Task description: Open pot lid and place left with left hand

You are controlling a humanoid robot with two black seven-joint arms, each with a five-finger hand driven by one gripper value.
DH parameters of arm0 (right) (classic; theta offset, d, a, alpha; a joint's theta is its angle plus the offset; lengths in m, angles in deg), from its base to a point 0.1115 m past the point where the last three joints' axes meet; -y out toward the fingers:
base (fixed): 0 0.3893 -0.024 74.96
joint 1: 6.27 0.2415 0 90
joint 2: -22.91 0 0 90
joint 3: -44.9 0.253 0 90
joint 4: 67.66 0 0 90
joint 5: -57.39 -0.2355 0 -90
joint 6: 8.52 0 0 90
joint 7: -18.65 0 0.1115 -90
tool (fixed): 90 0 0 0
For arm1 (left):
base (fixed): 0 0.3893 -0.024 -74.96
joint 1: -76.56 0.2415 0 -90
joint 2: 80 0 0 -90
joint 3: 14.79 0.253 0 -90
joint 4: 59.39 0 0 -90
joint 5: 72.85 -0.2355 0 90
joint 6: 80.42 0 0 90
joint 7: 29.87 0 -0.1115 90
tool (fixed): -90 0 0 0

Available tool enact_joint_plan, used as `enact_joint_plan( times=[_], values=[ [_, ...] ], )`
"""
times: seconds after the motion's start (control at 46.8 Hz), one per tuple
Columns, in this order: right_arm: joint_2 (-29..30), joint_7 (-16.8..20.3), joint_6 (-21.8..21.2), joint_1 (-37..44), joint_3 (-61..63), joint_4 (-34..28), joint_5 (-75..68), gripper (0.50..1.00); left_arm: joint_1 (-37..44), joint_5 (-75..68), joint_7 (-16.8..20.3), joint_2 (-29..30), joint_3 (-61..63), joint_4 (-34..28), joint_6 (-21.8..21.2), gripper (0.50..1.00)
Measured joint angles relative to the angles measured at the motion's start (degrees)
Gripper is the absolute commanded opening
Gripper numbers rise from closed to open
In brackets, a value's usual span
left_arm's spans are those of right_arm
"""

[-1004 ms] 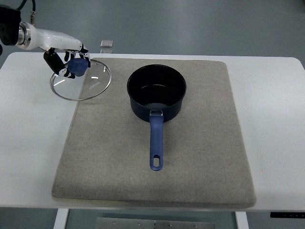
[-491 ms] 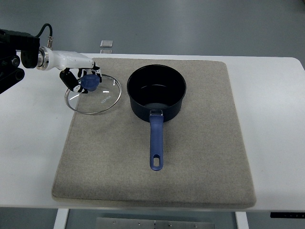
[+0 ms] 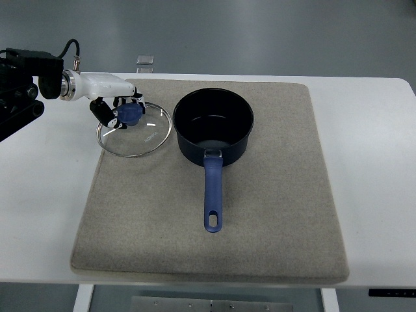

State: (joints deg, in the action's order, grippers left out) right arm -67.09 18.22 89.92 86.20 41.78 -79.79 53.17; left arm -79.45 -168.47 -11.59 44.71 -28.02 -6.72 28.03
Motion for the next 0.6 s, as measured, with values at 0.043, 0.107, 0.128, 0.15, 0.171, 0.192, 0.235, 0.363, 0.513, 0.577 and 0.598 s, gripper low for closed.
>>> enact_joint_plan(
  times=[0.043,0.107,0.128,0.15,0.171,0.192,0.235,0.363,0.513,0.577,0.598],
  values=[
    [0.0,0.0,0.0,0.0,0.0,0.0,0.0,0.915,0.0,0.0,0.0,0.0,0.0,-0.05,0.01,0.754],
    [0.0,0.0,0.0,0.0,0.01,0.0,0.0,0.915,0.0,0.0,0.0,0.04,0.02,-0.11,0.05,0.78],
    [0.0,0.0,0.0,0.0,0.0,0.0,0.0,0.915,0.0,0.0,0.0,0.05,0.03,-0.11,0.06,0.812],
    [0.0,0.0,0.0,0.0,-0.01,0.0,0.0,0.915,0.0,0.01,0.0,0.05,0.03,-0.11,0.1,0.848],
    [0.0,0.0,0.0,0.0,0.0,0.0,0.0,0.915,0.0,0.0,0.0,0.06,0.03,-0.11,0.17,0.868],
    [0.0,0.0,0.0,0.0,0.01,0.0,0.0,0.915,0.0,0.0,0.0,0.07,0.04,-0.09,0.2,0.878],
    [0.0,0.0,0.0,0.0,0.01,0.0,0.0,0.915,0.0,0.01,0.0,0.09,0.04,-0.07,0.23,0.923],
    [0.0,0.0,0.0,0.0,0.03,0.0,0.0,0.915,0.0,0.67,-0.04,0.1,0.0,-0.03,0.26,0.992],
    [0.0,0.0,0.0,0.0,0.04,0.0,0.0,0.915,-0.27,1.54,-0.02,0.71,-0.41,0.37,0.44,0.996],
    [0.0,0.0,0.0,0.0,0.02,0.0,0.0,0.915,-0.45,2.52,0.02,0.97,-0.93,0.47,0.55,0.996],
    [0.0,-0.01,0.0,0.0,0.01,0.0,0.0,0.915,-0.49,3.36,0.02,1.07,-1.02,0.51,0.59,0.994]
  ],
)
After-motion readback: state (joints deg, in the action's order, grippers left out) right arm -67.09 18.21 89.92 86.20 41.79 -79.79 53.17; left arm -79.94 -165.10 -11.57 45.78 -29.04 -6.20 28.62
